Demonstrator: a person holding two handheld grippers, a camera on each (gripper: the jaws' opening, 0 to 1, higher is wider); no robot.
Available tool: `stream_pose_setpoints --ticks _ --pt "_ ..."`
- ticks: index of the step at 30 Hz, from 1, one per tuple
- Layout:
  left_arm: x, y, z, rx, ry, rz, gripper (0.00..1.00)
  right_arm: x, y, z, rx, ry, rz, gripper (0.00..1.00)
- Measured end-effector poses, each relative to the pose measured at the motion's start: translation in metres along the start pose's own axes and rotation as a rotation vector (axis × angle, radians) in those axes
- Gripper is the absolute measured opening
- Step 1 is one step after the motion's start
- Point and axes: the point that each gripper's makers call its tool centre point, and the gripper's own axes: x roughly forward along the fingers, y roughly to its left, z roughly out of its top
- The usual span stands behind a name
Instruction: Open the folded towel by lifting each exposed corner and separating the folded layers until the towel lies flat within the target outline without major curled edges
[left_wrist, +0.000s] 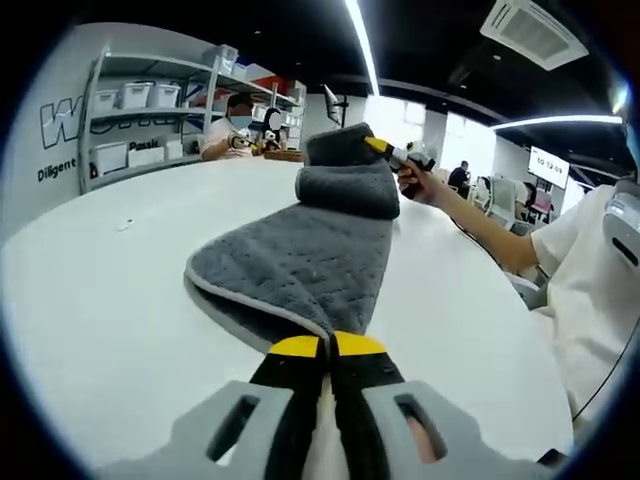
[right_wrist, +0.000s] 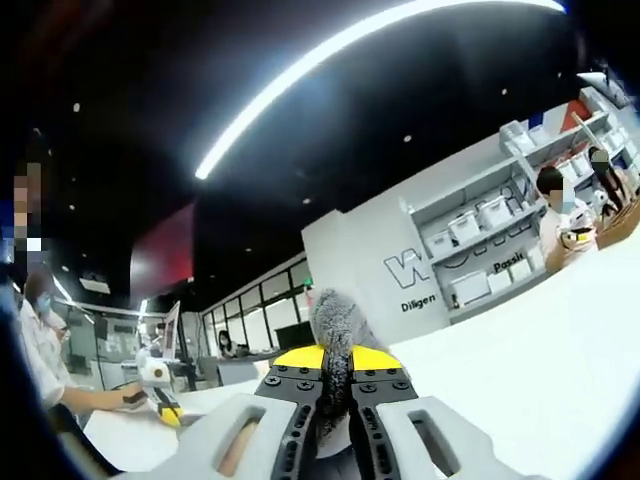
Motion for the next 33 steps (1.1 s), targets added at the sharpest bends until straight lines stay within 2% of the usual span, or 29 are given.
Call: stream_pose_setpoints --ticks 6,15,19,22,26,28,30,33 --pt "-0.002 0.000 -0.001 -0.024 0.005 -0.001 0.02 -0.004 -0.006 -0.005 -0.004 0.010 -0.015 0.00" --pt "-0.005 0.003 -0.001 -0.001 0.011 0.018 0.02 -0.007 -0.005 -0.009 0.023 0.006 -0.019 0.00" --pt "-0.004 0.003 -0.001 0.008 0.015 0.018 0.02 -0.003 -0.004 -0.020 -0.036 0.062 -0.022 0.00" --pt "-0.004 0.003 -0.001 0.006 0.016 0.017 0.02 -0.002 0.000 -0.022 -0.002 0.053 0.007 0.00" --pt "-0.004 0.004 -0.001 -0.002 0.011 0.013 0.02 -0.001 0.004 -0.020 -0.030 0.048 0.017 0.00" --pt "-0.006 0.006 0.000 -0.002 -0.004 0.012 0.02 -0.002 0.004 -0.020 -0.006 0.036 0.021 0.00" --pt "-0.008 0.008 0.000 -0.017 -0.007 0.013 0.02 -0.003 0.001 -0.020 0.016 0.028 0.016 0.00" --pt "-0.009 0.011 -0.001 -0.024 -0.007 0.016 0.02 -0.005 -0.001 -0.018 -0.013 0.038 -0.007 0.00"
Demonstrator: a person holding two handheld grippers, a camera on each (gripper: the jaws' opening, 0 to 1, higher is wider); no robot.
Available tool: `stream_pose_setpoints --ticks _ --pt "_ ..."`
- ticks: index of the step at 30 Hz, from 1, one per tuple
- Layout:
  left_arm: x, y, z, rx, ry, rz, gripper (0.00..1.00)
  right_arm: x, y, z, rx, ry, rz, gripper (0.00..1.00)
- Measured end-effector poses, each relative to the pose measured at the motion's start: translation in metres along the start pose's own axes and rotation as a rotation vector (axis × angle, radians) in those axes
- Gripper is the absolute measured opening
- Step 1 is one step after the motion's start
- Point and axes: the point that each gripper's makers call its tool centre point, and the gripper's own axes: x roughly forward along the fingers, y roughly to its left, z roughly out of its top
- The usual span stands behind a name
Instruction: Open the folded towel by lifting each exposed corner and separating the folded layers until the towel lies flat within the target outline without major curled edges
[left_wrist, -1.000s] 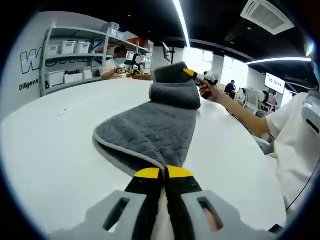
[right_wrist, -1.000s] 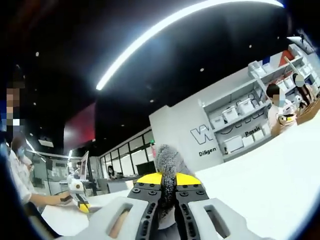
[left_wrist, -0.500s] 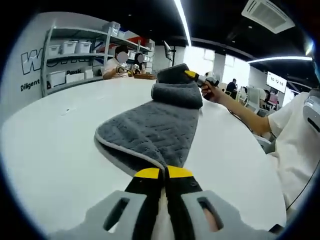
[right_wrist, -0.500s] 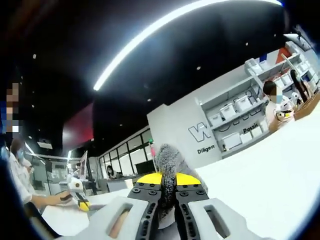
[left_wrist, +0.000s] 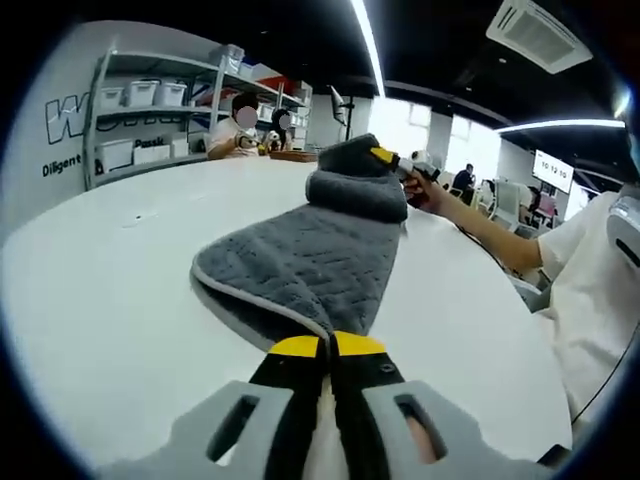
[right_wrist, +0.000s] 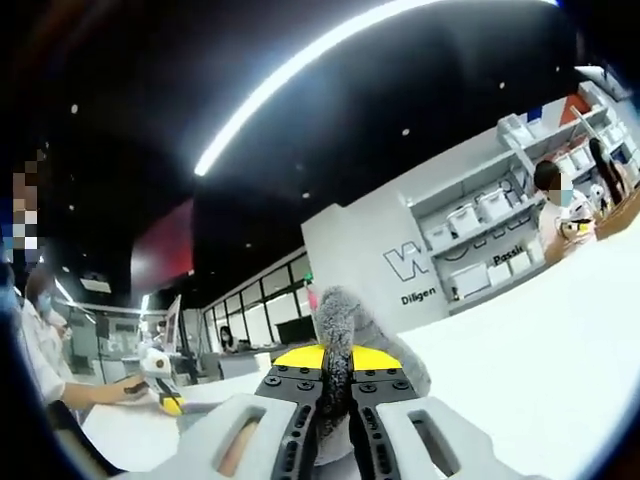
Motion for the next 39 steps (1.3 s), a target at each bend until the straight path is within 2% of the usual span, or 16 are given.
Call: stream_pose_setpoints --ticks 1,4,7,14,18,22,25,31,39 --pt "-0.001 0.001 0.000 -0.004 -0.001 0.000 0.02 0.000 0.001 0.000 -0.028 0.009 -0.005 0.00" --pt "-0.006 0.006 -0.002 -0.022 -0.002 0.013 0.02 0.002 0.005 -0.002 -0.030 0.019 0.008 0.00" --pt "-0.013 0.014 -0.002 -0.015 0.011 0.052 0.02 0.004 0.006 -0.003 -0.038 0.024 0.012 0.00" --pt "-0.028 0.032 -0.007 -0.036 0.024 0.109 0.02 0.002 0.004 -0.001 -0.029 0.016 0.003 0.00" --pt "-0.039 0.040 -0.008 -0.053 0.010 0.134 0.02 0.002 0.002 0.000 -0.021 0.012 0.001 0.00" --pt "-0.052 0.056 -0.016 -0.028 0.057 0.214 0.02 0.000 0.002 0.005 -0.025 -0.004 -0.002 0.00" --pt "-0.059 0.062 -0.017 -0.057 0.041 0.220 0.02 -0.001 0.000 0.005 -0.012 -0.011 -0.008 0.00" --pt "-0.071 0.072 -0.020 -0.064 0.047 0.260 0.02 -0.001 0.002 0.003 -0.011 -0.004 -0.007 0.00" --pt "-0.081 0.080 -0.021 -0.065 0.046 0.303 0.02 -0.005 -0.004 0.008 0.000 -0.027 -0.026 0.00"
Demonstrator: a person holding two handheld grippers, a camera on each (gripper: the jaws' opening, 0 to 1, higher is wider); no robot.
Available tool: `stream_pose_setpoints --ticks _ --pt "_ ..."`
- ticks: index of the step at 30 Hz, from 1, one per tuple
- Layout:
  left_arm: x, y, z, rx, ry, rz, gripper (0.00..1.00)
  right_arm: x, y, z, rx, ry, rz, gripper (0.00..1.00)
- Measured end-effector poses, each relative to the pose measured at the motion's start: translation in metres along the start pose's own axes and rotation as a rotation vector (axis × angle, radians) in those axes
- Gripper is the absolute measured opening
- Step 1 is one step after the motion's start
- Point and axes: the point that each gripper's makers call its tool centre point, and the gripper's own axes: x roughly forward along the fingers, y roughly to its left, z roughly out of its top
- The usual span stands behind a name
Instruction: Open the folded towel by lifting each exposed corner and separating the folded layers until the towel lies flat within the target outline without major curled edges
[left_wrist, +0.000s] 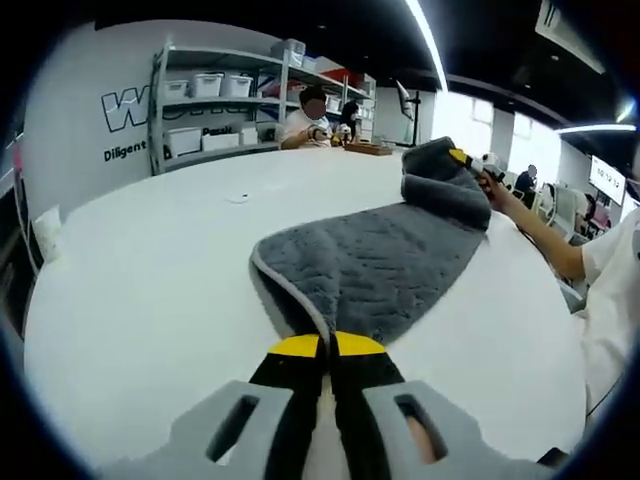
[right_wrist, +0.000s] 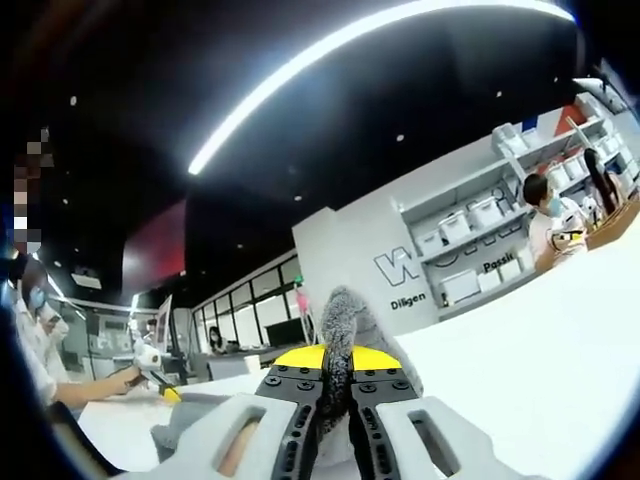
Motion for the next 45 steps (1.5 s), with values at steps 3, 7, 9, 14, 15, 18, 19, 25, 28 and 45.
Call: stream_pose_setpoints --ticks 3,7,9,14,15,18,19,25,28,45 --pt "-0.004 0.008 -0.003 -0.020 -0.004 0.010 0.02 -0.002 -0.002 0.004 0.002 -0.014 -0.004 0.00" --pt "-0.010 0.017 -0.005 -0.036 -0.013 0.032 0.02 -0.004 -0.007 0.009 0.010 -0.035 -0.017 0.00" --pt "-0.012 0.021 -0.004 -0.036 -0.018 0.041 0.02 -0.005 -0.009 0.010 0.018 -0.041 -0.020 0.00" --pt "-0.017 0.029 -0.006 -0.045 -0.019 0.057 0.02 -0.008 -0.015 0.014 0.025 -0.061 -0.039 0.00" --pt "-0.017 0.030 -0.007 -0.052 -0.020 0.057 0.02 -0.010 -0.017 0.016 0.027 -0.070 -0.045 0.00" --pt "-0.020 0.035 -0.009 -0.068 -0.025 0.062 0.02 -0.014 -0.020 0.022 0.036 -0.095 -0.059 0.00" --pt "-0.022 0.036 -0.009 -0.072 -0.026 0.065 0.02 -0.016 -0.021 0.024 0.043 -0.107 -0.065 0.00" --pt "-0.027 0.045 -0.010 -0.095 -0.042 0.080 0.02 -0.021 -0.029 0.030 0.052 -0.136 -0.093 0.00" --pt "-0.031 0.049 -0.010 -0.106 -0.053 0.097 0.02 -0.023 -0.033 0.033 0.058 -0.150 -0.102 0.00" --pt "-0.044 0.063 -0.007 -0.157 -0.098 0.135 0.02 -0.038 -0.050 0.049 0.099 -0.237 -0.159 0.00"
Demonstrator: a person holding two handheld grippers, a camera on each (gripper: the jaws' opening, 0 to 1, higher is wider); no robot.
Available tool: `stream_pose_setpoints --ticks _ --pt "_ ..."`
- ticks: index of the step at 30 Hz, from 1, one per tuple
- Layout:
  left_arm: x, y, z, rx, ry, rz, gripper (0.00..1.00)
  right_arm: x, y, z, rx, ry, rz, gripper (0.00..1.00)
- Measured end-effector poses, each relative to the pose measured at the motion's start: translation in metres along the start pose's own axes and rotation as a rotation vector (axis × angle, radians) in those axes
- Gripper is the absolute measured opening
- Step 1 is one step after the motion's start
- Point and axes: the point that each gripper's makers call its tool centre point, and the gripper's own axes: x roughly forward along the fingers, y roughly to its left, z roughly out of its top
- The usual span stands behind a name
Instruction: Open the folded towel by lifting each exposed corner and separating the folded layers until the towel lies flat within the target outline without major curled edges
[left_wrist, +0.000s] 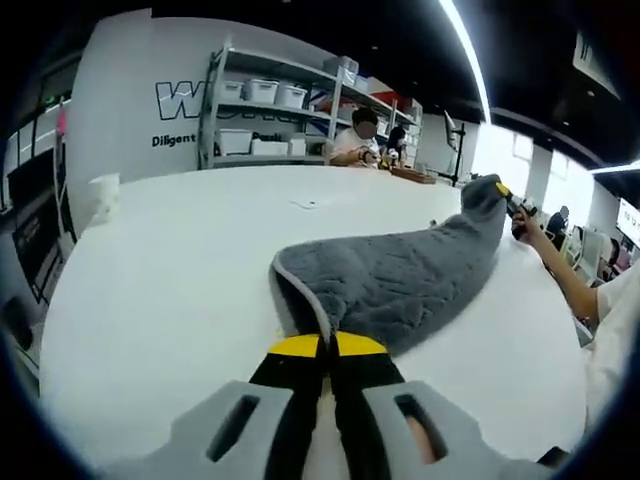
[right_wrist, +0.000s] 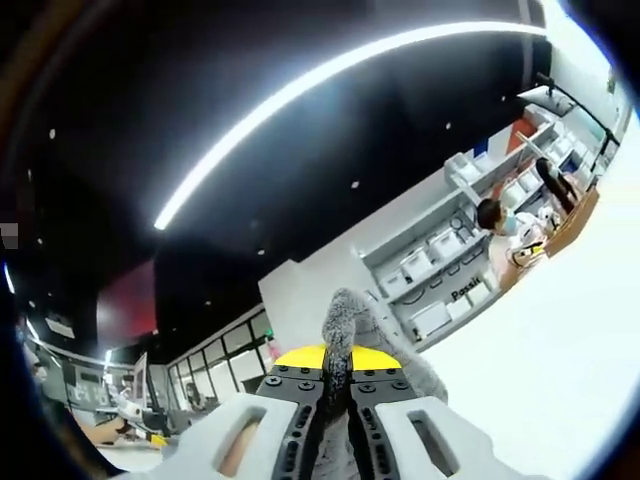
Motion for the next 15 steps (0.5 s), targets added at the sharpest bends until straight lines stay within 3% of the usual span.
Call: stream_pose_setpoints --ticks 3,4,7,12,15 --pt "-0.002 -0.001 0.003 0.011 -0.011 0.002 0.02 -0.002 -0.001 0.004 0.006 -0.016 -0.007 0.00" --pt "-0.005 -0.002 0.011 0.034 -0.039 0.017 0.02 -0.003 -0.002 0.005 0.007 -0.021 -0.011 0.00" --pt "-0.011 -0.004 0.019 0.028 -0.081 0.014 0.02 -0.002 -0.001 0.008 -0.054 -0.013 -0.017 0.00" --pt "-0.020 -0.003 0.032 0.038 -0.149 0.019 0.02 -0.008 -0.002 0.022 -0.028 -0.081 -0.017 0.00" --pt "-0.019 -0.006 0.031 0.042 -0.138 0.010 0.02 -0.010 0.002 0.033 -0.131 -0.096 -0.020 0.00"
